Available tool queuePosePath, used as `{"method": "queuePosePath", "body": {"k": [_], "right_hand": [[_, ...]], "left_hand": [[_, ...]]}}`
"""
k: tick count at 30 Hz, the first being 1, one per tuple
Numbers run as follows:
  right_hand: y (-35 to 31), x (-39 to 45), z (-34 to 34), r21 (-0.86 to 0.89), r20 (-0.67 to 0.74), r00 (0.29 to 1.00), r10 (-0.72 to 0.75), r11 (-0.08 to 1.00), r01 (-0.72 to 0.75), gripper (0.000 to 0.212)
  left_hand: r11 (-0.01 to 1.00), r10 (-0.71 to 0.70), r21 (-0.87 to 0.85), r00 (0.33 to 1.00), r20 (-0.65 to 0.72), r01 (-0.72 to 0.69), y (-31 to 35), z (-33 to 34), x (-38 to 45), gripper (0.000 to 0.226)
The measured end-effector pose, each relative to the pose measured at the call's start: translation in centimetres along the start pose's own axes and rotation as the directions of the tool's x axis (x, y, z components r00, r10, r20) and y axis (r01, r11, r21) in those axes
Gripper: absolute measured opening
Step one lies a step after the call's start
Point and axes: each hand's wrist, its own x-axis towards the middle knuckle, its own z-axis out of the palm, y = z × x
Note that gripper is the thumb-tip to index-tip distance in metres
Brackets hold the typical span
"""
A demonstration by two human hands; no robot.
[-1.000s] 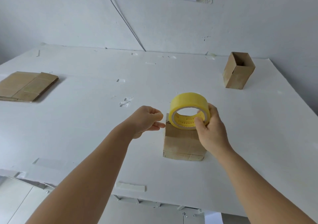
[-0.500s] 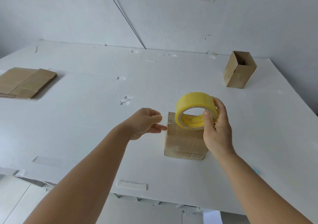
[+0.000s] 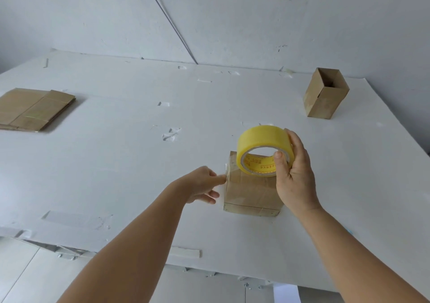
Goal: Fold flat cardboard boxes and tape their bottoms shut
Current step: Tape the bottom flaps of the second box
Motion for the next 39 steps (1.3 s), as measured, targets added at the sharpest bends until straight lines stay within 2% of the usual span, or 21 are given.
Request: {"method": "queuePosePath", "body": {"k": [2, 3, 5, 7, 9, 11, 13, 15, 17, 19, 21, 22, 23, 24, 26, 30, 33, 36, 39], "right_hand": [[0.0, 0.0, 0.0, -0.003, 0.0, 1.0, -0.003, 1.0, 0.003, 0.048], [0.0, 0.0, 0.1, -0.004, 0.004, 1.0, -0.005, 1.0, 0.005, 0.048], [0.0, 0.0, 0.2, -0.003, 0.009, 1.0, -0.006, 1.0, 0.006, 0.049], [0.0, 0.0, 0.2, -0.005, 0.0, 1.0, -0.008, 1.0, 0.008, 0.051], [0.1, 0.0, 0.2, -0.003, -0.005, 1.0, -0.014, 1.0, 0.014, 0.05], [0.1, 0.0, 0.2, -0.005, -0.006, 1.0, -0.016, 1.0, 0.016, 0.049], [0.1, 0.2, 0.2, -0.005, 0.005, 1.0, -0.012, 1.0, 0.013, 0.049], [0.0, 0.4, 0.2, -0.013, 0.015, 1.0, 0.006, 1.0, -0.006, 0.05], [0.0, 0.4, 0.2, -0.009, 0.015, 1.0, 0.015, 1.0, -0.015, 0.048], [-0.1, 0.2, 0.1, 0.002, 0.016, 1.0, 0.004, 1.0, -0.005, 0.048], [-0.2, 0.1, 0.1, 0.019, 0.015, 1.0, -0.002, 1.0, 0.002, 0.048], [-0.1, 0.0, 0.1, 0.023, 0.014, 1.0, 0.006, 1.0, -0.007, 0.048], [-0.1, 0.1, 0.0, 0.024, 0.014, 1.0, 0.024, 0.999, -0.024, 0.047], [-0.1, 0.2, -0.1, 0.031, 0.019, 0.999, 0.048, 0.998, -0.048, 0.045], [-0.1, 0.4, -0.4, 0.089, 0.062, 0.994, 0.086, 0.992, -0.092, 0.039], [-0.4, 1.6, -1.7, 0.235, 0.195, 0.975, 0.103, 0.96, -0.149, 0.034], [-0.4, 3.1, -4.3, 0.284, 0.21, 0.974, 0.085, 0.948, -0.144, 0.042], [-0.1, 4.0, -7.0, 0.258, 0.252, 0.964, 0.084, 0.955, -0.15, 0.049], [0.1, 4.3, -8.7, 0.2, 0.309, 0.946, 0.101, 0.965, -0.169, 0.047]], "left_hand": [[1.0, -0.003, 0.025, 0.994, -0.114, 0.006, -0.8, 0.4, 0.0, 0.041], [0.999, 0.043, 0.029, 0.98, -0.194, -0.038, -1.0, 0.7, 0.0, 0.039], [0.979, 0.201, 0.057, 0.911, -0.361, -0.194, -0.5, 1.2, -0.6, 0.026], [0.94, 0.329, 0.076, 0.829, -0.452, -0.331, 0.6, 2.0, -2.1, 0.025], [0.892, 0.442, 0.11, 0.793, -0.419, -0.439, 1.2, 3.2, -3.6, 0.03], [0.869, 0.488, 0.08, 0.821, -0.297, -0.488, 1.1, 4.6, -4.7, 0.035], [0.888, 0.449, -0.035, 0.88, -0.153, -0.459, 0.5, 5.5, -5.0, 0.035], [0.921, 0.375, -0.079, 0.924, -0.073, -0.381, 0.2, 5.5, -4.6, 0.057], [0.945, 0.323, -0.049, 0.946, -0.01, -0.323, 0.1, 4.9, -4.3, 0.072], [0.922, 0.378, 0.078, 0.926, 0.01, -0.378, 0.3, 4.2, -3.9, 0.083], [0.832, 0.491, 0.309, 0.871, -0.027, -0.46, 1.6, 3.7, -3.7, 0.112], [0.784, 0.547, 0.361, 0.837, -0.018, -0.505, 2.4, 3.6, -3.4, 0.122], [0.77, 0.574, 0.336, 0.819, 0.005, -0.542, 3.1, 3.6, -3.3, 0.125], [0.777, 0.585, 0.278, 0.811, 0.013, -0.565, 3.7, 3.8, -3.0, 0.123], [0.771, 0.599, 0.287, 0.801, -0.021, -0.569, 3.8, 4.4, -2.3, 0.115], [0.657, 0.654, 0.529, 0.755, -0.048, -0.536, 2.6, 4.2, -0.9, 0.106], [0.581, 0.66, 0.637, 0.752, -0.004, -0.507, 2.3, 3.7, -0.3, 0.109], [0.548, 0.645, 0.681, 0.764, 0.027, -0.486, 2.4, 3.5, -0.1, 0.113], [0.52, 0.632, 0.719, 0.774, 0.039, -0.461, 2.7, 3.5, 0.0, 0.115]]}}
